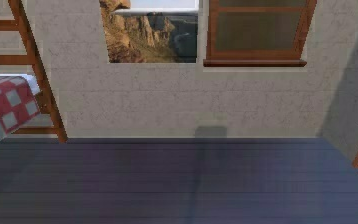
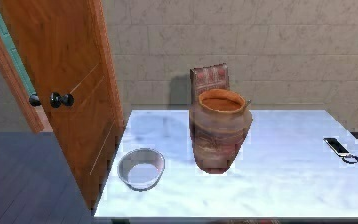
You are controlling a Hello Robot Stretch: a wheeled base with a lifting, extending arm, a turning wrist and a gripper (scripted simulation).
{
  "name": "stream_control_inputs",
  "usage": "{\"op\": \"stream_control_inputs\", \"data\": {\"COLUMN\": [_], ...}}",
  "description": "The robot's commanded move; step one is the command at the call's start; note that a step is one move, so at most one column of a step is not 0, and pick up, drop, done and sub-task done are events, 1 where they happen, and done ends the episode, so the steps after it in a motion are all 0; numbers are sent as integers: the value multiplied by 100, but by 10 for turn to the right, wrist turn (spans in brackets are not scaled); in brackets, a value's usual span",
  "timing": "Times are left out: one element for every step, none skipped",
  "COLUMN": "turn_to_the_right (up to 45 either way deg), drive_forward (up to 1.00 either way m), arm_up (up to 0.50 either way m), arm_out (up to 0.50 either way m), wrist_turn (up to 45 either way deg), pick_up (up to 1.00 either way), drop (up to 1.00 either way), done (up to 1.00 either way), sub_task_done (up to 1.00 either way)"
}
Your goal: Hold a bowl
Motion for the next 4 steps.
{"op": "stream_control_inputs", "data": {"turn_to_the_right": [0,0,0,0], "drive_forward": [0,0,0,0], "arm_up": [50,30,0,0], "arm_out": [0,0,28,0], "wrist_turn": [0,0,0,450], "pick_up": [0,0,0,0], "drop": [0,0,0,0], "done": [0,0,0,0], "sub_task_done": [0,0,0,0]}}
